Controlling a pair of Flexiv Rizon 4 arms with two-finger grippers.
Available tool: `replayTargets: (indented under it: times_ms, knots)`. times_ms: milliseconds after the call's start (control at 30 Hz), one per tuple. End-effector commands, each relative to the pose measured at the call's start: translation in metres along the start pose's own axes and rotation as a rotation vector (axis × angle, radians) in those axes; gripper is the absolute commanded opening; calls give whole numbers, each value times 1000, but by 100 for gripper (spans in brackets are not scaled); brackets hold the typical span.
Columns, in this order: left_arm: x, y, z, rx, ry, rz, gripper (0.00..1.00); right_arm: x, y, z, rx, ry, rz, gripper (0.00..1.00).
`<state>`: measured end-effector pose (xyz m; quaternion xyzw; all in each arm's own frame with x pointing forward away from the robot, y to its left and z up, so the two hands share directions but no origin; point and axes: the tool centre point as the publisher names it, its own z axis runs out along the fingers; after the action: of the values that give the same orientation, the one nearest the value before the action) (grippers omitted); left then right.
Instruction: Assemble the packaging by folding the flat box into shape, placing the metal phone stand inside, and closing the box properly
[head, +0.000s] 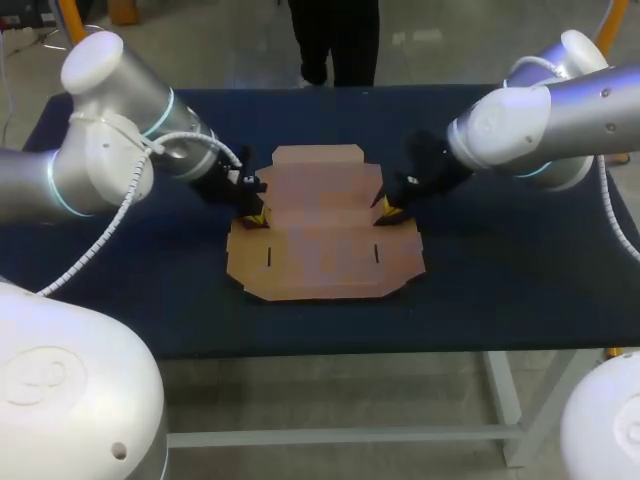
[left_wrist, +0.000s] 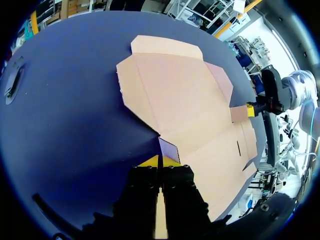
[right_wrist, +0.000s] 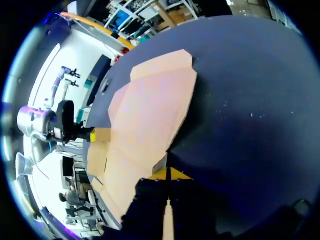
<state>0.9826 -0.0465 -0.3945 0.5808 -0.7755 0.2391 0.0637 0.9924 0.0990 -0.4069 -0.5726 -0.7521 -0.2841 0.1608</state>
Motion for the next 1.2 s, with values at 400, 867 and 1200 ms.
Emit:
replayTargets:
  times_ms: [400, 867, 1200]
  knots:
    - [11, -2, 3, -1, -15, 12, 0, 8, -1, 4, -17, -20, -5, 0]
    - [18, -2, 7, -9, -20, 23, 0, 15, 1, 10, -32, -45, -26, 0]
    - [21, -6, 11, -11, -31, 26, 0, 17, 1, 15, -32, -68, -30, 0]
